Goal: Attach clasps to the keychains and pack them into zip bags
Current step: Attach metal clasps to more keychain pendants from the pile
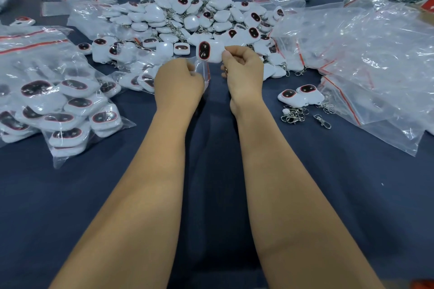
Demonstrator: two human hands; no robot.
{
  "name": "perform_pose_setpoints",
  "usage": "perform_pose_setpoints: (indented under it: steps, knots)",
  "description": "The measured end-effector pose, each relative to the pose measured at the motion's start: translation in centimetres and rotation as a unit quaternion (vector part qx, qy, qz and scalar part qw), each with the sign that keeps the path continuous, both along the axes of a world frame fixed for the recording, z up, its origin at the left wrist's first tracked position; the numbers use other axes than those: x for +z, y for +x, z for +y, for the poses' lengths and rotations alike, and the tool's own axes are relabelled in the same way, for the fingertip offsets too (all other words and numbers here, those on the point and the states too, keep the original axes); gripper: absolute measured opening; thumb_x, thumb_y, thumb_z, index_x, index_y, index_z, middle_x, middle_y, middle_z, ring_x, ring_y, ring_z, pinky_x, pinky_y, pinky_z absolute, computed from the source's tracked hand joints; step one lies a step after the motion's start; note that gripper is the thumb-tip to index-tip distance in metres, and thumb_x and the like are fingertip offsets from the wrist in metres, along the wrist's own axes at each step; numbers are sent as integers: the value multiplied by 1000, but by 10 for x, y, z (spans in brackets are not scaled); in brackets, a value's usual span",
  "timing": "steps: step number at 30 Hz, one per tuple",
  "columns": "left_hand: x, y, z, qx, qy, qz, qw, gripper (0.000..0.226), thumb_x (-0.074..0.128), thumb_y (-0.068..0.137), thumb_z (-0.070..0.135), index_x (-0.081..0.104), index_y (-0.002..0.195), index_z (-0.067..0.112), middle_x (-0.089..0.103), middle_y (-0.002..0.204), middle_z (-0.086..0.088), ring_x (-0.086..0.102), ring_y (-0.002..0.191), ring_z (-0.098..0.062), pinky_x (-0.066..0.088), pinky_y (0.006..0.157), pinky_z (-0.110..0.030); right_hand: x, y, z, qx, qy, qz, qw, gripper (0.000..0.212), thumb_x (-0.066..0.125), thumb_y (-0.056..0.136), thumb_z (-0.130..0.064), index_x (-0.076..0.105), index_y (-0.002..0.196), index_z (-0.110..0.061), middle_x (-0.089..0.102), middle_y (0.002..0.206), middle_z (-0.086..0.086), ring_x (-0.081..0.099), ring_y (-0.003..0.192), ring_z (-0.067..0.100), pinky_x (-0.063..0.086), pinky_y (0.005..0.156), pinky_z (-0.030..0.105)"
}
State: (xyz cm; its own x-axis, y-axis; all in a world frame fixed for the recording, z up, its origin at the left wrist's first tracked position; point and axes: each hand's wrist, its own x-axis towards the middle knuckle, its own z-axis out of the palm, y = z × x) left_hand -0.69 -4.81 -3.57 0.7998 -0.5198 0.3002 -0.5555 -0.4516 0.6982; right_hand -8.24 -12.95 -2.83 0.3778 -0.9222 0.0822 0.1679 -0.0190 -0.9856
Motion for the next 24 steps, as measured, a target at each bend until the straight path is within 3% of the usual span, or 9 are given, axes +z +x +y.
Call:
perform_pose_setpoints:
  steps: [5, 7, 8, 10, 12, 16, 20, 24]
  knots:
    - [1, -1, 0, 2, -86, 41, 995, 24, 46, 90, 9, 65, 90, 24, 60, 94, -3, 53, 89, -20, 44, 82, -32, 0, 1, 0, 17, -7, 37, 999, 11, 56, 94, -7, 60, 89, -15, 55, 74, -3, 47, 64, 8, 41, 61, 19]
    - [1, -2, -2, -1, -113, 51, 992, 30, 47, 93, 12, 66, 115, 19, 66, 108, -2, 59, 101, -19, 46, 89, -29, -2, 2, 1, 14, -32, 60, 998, 10, 58, 93, -7, 61, 88, -15, 55, 72, -4, 48, 62, 5, 42, 59, 14]
    - [0, -3, -2, -8, -129, 57, 990, 33, 48, 93, 13, 64, 121, 18, 67, 106, 0, 61, 98, -16, 48, 87, -27, -3, 2, 1, 15, -45, 69, 997, 9, 59, 92, -7, 62, 88, -14, 57, 72, -5, 50, 59, 1, 42, 58, 10]
    - [1, -5, -2, -32, -165, 59, 984, 33, 51, 89, 10, 65, 118, 18, 64, 88, 8, 59, 80, -3, 48, 75, -16, -4, 2, 3, 22, -67, 76, 995, 8, 63, 90, -7, 64, 87, -14, 60, 73, -6, 53, 57, -4, 43, 58, 7]
    - [2, -7, -3, -46, -189, 52, 980, 31, 54, 86, 9, 67, 110, 21, 59, 78, 13, 54, 68, 6, 45, 65, -8, -2, 3, 5, 39, -62, 61, 995, 8, 63, 90, -5, 63, 88, -13, 64, 76, -1, 57, 61, 0, 48, 64, 14]
    - [3, -9, -3, -56, -235, 50, 969, 25, 56, 86, 7, 65, 99, 26, 58, 80, 13, 52, 68, 6, 44, 64, -8, 2, 5, 6, 94, 0, -40, 995, 19, 52, 88, 12, 58, 91, -6, 66, 85, 11, 64, 74, 15, 56, 72, 21]
    - [6, -11, -2, -54, -270, 45, 960, 25, 56, 85, 5, 65, 96, 26, 60, 83, 10, 53, 69, 4, 45, 67, -8, -5, 9, 12, 162, -111, 62, 978, 24, 46, 88, 13, 62, 97, -2, 69, 90, 12, 65, 78, 15, 54, 73, 24]
    - [7, -11, -2, -49, -270, 35, 961, 24, 56, 85, 6, 65, 95, 27, 62, 90, 8, 54, 73, 6, 44, 72, -8, -8, 13, 18, 196, -176, 114, 958, 30, 42, 93, 9, 65, 111, 3, 71, 105, 18, 66, 106, 32, 53, 94, 43]
